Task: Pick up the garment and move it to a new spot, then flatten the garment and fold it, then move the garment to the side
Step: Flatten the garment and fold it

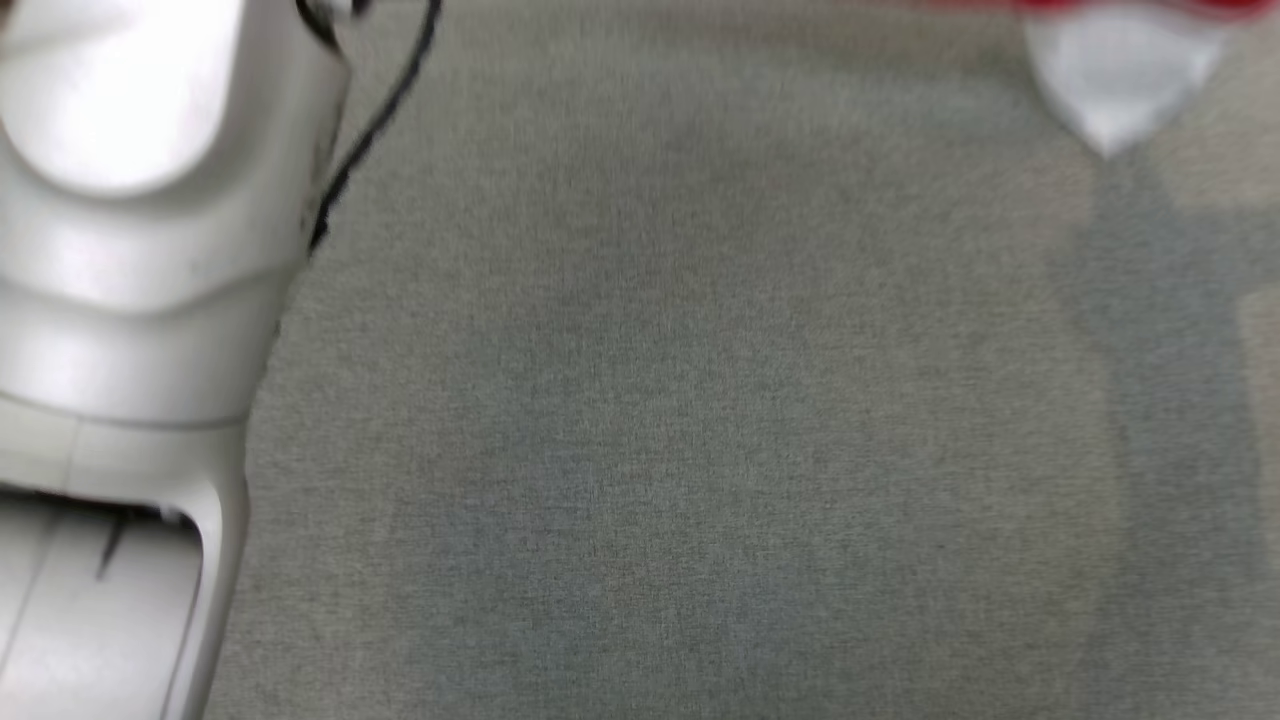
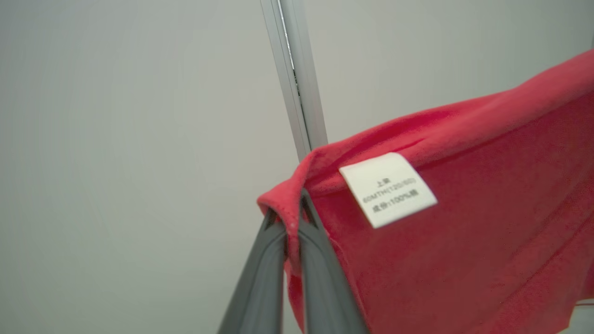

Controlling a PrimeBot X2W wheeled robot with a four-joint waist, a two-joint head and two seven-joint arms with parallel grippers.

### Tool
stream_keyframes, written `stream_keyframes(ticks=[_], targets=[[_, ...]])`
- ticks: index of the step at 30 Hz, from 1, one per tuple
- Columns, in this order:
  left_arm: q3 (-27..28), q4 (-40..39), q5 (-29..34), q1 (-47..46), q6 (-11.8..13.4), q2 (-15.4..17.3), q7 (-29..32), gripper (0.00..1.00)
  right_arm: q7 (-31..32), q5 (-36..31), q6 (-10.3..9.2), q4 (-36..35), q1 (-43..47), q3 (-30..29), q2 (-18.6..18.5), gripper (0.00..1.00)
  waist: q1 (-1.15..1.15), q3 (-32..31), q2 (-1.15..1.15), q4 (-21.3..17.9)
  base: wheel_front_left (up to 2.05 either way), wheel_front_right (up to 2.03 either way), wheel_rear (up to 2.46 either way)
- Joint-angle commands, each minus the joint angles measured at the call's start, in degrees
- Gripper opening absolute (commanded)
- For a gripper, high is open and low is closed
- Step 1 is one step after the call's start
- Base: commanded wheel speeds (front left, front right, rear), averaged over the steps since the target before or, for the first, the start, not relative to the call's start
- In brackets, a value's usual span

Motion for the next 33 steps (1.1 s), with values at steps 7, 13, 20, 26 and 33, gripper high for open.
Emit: stream_keyframes(ticks=[7,13,20,26,33], targets=[[-3.6,11.2,1.1,-9.3,5.1,-1.1,-14.0,0.0,-8.2,3.7,0.02,5.1,-6.6,4.9,-0.5,0.0,0.0,13.2,0.0,0.9,0.0,0.0,0.0],[-11.2,19.8,-5.0,-0.6,5.5,-1.3,-22.0,0.0,-15.7,12.4,0.01,1.1,12.4,15.7,-4.3,0.0,0.0,12.2,0.0,1.6,0.0,0.0,0.0],[-15.7,22.0,-7.3,12.1,3.2,-1.2,-26.9,0.0,-19.1,20.9,0.02,-9.0,34.0,17.2,-6.9,0.0,0.0,6.2,0.0,2.9,0.0,0.0,0.0],[-16.5,18.5,-8.1,24.5,3.0,2.0,-28.3,0.0,-19.3,20.4,0.02,-15.6,49.1,14.7,-6.6,0.0,0.0,-1.0,0.0,3.7,0.0,0.0,0.0],[-16.8,13.1,-10.5,41.3,2.5,7.8,-28.2,0.0,-19.1,19.6,0.02,-16.9,63.5,14.4,-2.4,0.0,0.0,-13.2,0.0,3.5,0.0,0.0,0.0]])
